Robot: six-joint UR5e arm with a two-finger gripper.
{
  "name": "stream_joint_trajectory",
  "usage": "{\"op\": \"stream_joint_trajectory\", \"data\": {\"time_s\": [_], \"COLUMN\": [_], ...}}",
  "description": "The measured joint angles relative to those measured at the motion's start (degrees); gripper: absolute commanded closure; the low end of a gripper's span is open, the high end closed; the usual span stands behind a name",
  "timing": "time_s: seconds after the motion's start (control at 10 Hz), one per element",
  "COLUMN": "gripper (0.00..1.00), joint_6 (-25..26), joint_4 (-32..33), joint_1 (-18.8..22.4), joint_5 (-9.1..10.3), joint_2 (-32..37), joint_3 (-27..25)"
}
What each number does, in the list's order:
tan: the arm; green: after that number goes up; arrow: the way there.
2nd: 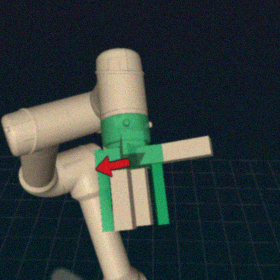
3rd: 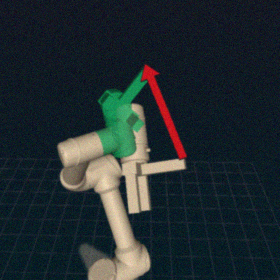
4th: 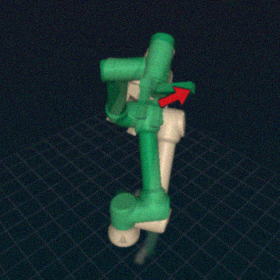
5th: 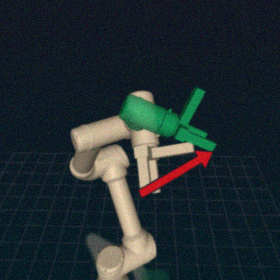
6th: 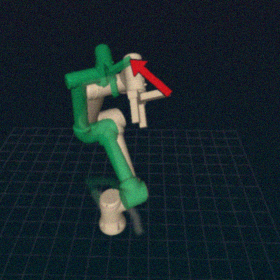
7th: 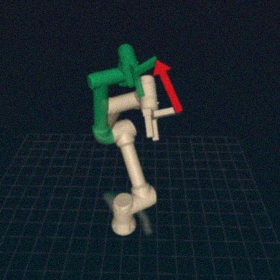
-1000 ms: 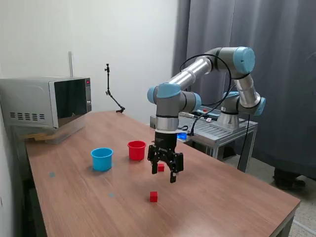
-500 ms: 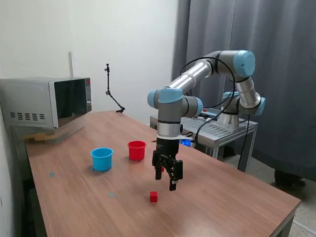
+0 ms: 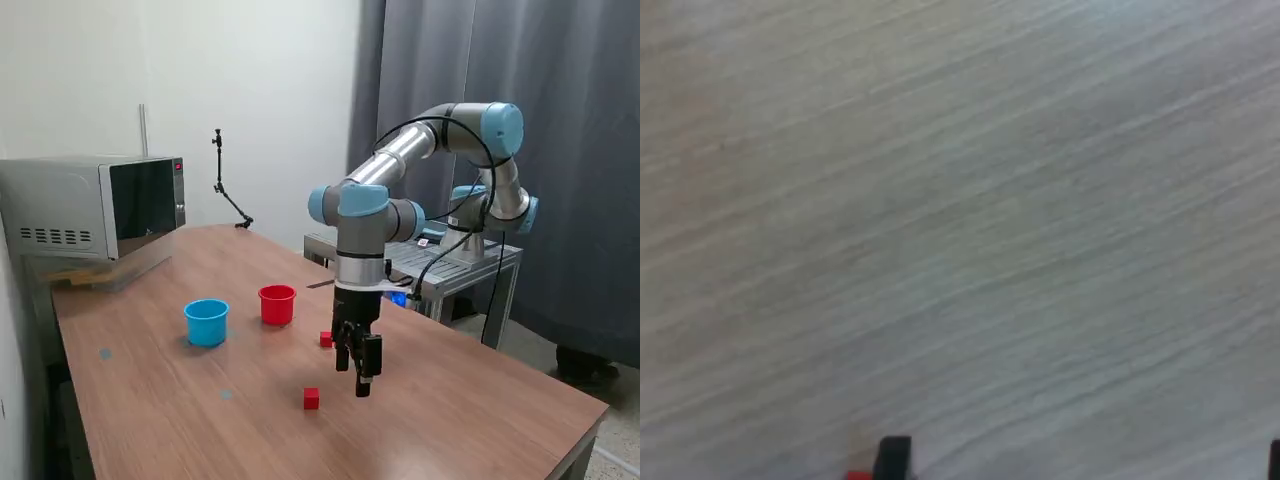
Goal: Place red objects in the red bin, and blue objects in the blue bin.
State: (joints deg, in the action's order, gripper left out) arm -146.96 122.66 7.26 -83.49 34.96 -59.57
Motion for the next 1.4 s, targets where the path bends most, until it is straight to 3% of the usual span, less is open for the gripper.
{"op": "stream_joint_trajectory", "data": {"time_s": [0.5, 1.0, 1.4], "gripper": [0.00, 0.00, 0.00], "joint_6": [2.26, 1.63, -5.28], "joint_4": [0.06, 0.12, 0.45], "joint_1": [-0.08, -2.25, -3.67], "joint_5": [-4.19, -4.54, -4.25], "joint_2": [1.62, 0.94, -0.42], "joint_3": [-2.88, -3.05, -1.47]}}
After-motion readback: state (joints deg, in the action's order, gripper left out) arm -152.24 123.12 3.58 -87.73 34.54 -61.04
